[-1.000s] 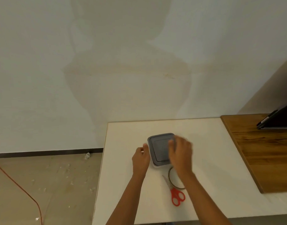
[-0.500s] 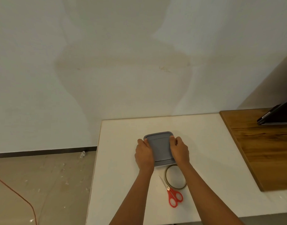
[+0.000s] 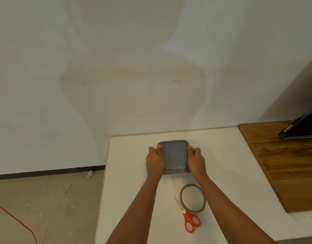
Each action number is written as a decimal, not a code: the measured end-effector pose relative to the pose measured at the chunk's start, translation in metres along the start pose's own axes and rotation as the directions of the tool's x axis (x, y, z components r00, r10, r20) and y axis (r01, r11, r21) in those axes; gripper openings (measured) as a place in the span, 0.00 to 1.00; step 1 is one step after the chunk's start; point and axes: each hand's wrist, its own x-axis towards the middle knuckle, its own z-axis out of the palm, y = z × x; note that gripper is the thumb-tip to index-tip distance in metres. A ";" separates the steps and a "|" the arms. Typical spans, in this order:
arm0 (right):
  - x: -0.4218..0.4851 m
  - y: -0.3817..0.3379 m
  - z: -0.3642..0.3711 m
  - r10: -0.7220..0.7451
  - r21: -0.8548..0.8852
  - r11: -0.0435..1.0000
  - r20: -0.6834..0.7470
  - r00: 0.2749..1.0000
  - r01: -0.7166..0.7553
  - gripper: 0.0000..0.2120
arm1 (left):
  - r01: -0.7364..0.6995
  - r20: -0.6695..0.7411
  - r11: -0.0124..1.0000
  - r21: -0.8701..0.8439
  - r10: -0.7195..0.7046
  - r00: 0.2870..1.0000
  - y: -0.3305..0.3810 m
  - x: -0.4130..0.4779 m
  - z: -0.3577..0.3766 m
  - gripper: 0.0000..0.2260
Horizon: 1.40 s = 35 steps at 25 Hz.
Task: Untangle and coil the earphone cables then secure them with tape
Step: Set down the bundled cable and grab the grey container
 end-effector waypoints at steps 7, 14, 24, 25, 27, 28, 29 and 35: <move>0.040 -0.015 0.004 -0.114 -0.085 0.990 -0.022 0.993 0.111 0.08 | -0.055 0.003 0.998 0.018 0.055 0.998 0.016 0.039 -0.002 0.08; -0.016 0.028 -0.042 -0.110 -0.346 0.930 0.063 0.992 0.126 0.16 | -0.073 -0.007 0.997 -0.007 0.073 0.997 -0.009 0.007 -0.030 0.13; -0.013 0.026 -0.088 -0.017 -0.148 0.989 -0.302 0.953 -0.029 0.05 | 0.012 0.137 1.000 -0.011 -0.010 0.991 -0.026 -0.054 -0.024 0.16; 0.008 0.018 -0.089 -0.002 -0.136 0.989 -0.359 0.933 -0.051 0.05 | 0.010 0.145 1.000 -0.006 -0.009 0.989 -0.027 -0.056 -0.022 0.16; 0.040 0.010 -0.083 0.043 -0.155 0.981 -0.398 0.916 -0.113 0.05 | 0.016 0.165 1.000 0.003 -0.016 0.986 -0.027 -0.058 -0.019 0.15; 0.052 0.011 -0.076 0.072 -0.176 0.973 -0.394 0.916 -0.153 0.06 | 0.020 0.171 1.000 0.015 -0.022 0.985 -0.028 -0.057 -0.016 0.14; 0.060 0.014 -0.069 0.096 -0.202 0.962 -0.375 0.922 -0.183 0.07 | 0.017 0.170 0.999 0.038 -0.023 0.985 -0.030 -0.056 -0.014 0.13; 0.014 0.026 -0.067 -0.049 -0.236 0.971 -0.314 0.948 -0.027 0.20 | 0.001 0.153 0.987 0.161 -0.026 0.988 -0.038 -0.054 -0.014 0.08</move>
